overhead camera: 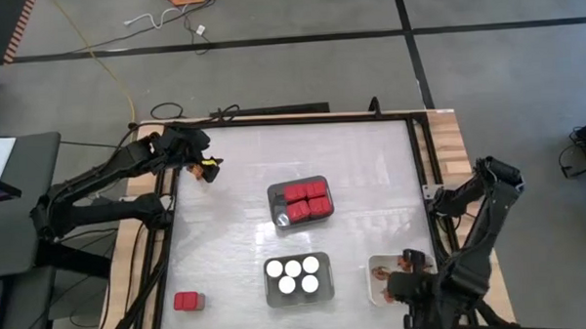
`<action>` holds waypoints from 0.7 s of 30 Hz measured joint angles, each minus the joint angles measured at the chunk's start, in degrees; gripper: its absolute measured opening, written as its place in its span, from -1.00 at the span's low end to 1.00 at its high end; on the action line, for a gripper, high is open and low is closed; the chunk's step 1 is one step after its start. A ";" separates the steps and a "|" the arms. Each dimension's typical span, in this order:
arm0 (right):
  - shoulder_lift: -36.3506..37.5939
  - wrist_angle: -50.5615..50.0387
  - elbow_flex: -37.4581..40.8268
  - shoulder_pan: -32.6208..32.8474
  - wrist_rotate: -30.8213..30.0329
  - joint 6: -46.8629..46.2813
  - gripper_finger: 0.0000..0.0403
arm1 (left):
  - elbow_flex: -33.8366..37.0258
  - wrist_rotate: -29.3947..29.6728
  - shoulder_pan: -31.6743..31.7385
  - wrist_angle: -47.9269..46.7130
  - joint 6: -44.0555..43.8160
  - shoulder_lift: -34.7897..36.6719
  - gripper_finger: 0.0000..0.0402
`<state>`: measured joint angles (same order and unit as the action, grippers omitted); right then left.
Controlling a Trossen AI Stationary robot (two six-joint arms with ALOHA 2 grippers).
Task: Sort spices by type
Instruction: Put the orange seasoning pack into the white bin
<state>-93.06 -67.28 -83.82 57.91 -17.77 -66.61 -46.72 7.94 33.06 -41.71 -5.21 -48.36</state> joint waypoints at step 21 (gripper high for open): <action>0.07 15.81 15.97 -1.88 1.31 -0.47 -0.94 | 0.00 -0.01 0.00 0.00 -0.13 0.00 0.53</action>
<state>-92.99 -51.46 -67.84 56.03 -16.46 -67.08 -46.72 7.94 33.06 -41.71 -5.34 -48.36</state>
